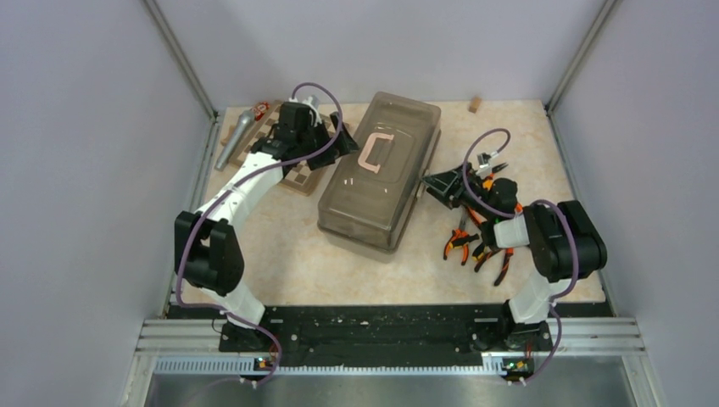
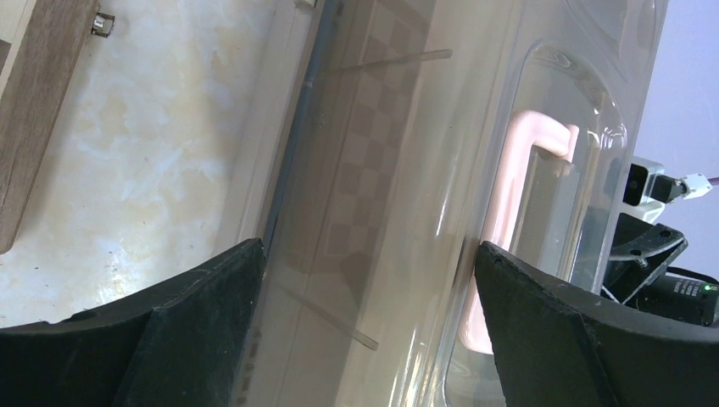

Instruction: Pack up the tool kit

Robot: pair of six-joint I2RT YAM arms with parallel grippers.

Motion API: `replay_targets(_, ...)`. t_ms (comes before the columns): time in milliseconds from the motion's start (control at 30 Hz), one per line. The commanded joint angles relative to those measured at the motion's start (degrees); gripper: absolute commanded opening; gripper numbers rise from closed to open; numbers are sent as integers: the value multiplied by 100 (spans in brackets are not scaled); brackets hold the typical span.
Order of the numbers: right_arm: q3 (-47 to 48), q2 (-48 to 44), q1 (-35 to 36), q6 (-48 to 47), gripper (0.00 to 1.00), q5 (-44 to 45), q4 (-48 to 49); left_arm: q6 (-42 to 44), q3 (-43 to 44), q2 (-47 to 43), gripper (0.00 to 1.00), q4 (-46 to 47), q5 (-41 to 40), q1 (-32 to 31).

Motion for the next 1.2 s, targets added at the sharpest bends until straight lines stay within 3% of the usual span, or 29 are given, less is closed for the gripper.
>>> replay_targets(0,30,342,77,30,89,-31,606,221,-315,-11,99,-832,554,-201)
replay_targets(167,275,910,265,683,89,-246,1692,28,-578,-1,98,-632,865,-201)
replay_targets(567,930,614,516,634,84,-494,1358,-1784,-2247,-444,99,1767,2158,-247)
replay_targets(767,1250,-35,598,106,81,-522,216,-2885,-3222,-678,97,3473,2424,-263)
replay_targets(933,1640,-731,624,-780,80,-536,-1406,-3420,-3674,-822,92,4455,2469,-313)
replay_targets(1167,2137,-1394,847,-2105,79,-202,-3962,-3596,-4324,-1127,85,5064,2369,-400)
